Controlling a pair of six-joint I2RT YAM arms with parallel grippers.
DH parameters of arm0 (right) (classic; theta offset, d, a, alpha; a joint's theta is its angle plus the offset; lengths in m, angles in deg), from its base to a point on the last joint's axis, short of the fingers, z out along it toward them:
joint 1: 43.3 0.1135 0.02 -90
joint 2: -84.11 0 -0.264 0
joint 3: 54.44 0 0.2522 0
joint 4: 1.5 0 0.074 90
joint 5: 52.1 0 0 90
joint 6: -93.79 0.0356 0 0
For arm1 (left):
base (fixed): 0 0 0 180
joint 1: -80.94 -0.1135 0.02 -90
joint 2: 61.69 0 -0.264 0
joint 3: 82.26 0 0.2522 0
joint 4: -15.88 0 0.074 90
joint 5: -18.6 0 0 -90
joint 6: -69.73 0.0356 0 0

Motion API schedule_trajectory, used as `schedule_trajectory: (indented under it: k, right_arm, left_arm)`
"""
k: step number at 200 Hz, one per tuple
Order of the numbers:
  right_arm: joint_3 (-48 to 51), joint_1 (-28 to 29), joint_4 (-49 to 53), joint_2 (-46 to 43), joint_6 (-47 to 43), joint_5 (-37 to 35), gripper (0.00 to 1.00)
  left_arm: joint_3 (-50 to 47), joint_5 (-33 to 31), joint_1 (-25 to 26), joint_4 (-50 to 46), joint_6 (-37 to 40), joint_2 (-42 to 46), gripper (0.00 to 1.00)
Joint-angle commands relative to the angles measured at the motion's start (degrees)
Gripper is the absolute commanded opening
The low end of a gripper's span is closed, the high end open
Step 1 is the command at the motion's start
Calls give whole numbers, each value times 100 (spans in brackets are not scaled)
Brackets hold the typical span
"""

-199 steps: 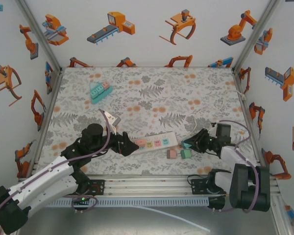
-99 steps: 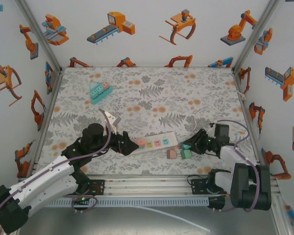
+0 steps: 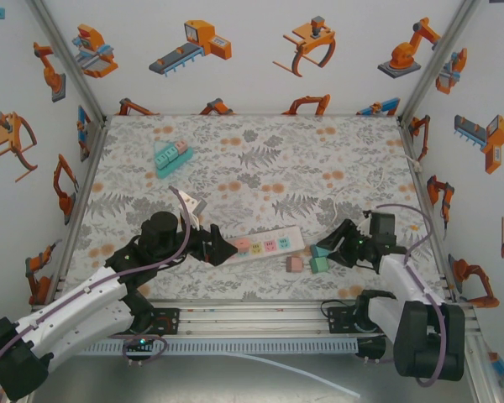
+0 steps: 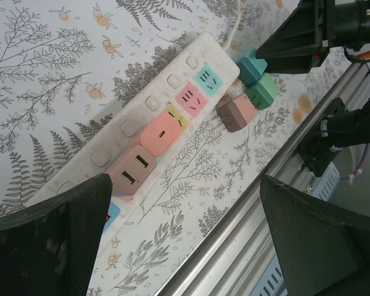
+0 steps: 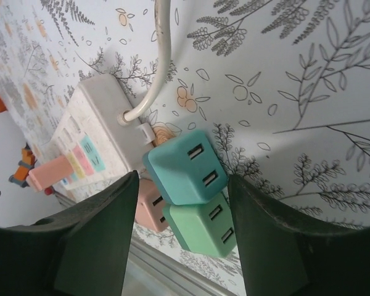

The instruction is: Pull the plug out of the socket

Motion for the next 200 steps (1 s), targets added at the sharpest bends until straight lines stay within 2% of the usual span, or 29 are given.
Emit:
schedule_trajectory:
  k: [1,36,65,86,109,144,187,200]
  right_arm:
    - [-234,56,687,-307,-305,-538,57]
    - [-569,276,831,-893,-481,-753,59]
    - [-1151,1399,715,-1255,-1054,-1486,59]
    - [-1556,2209,318,-1141,-1610,-1748,58]
    - [-2032,3032,-96,-663,-2366,-1835,55]
    - [-2812,4275,-238,492,-3966,-1822,56]
    - [-3654,5456,428,2018,-6703,-740,56]
    - [-3854,5670,549,2448,-7154,-649,57]
  left_arm:
    - [-16,-306,39,-148,-27,79,97]
    - [-51,-1082,39,-444,-211,185,97]
    - [2,-1962,39,-962,-461,256,97]
    - [-24,-2386,39,-1245,-712,341,97]
    - [-93,-2680,30,-1545,-971,442,97]
    - [-200,-2845,12,-1866,-1215,582,97]
    - [-250,-3034,-8,-2129,-1451,550,97]
    - [-270,-3036,-23,-2143,-1478,511,97]
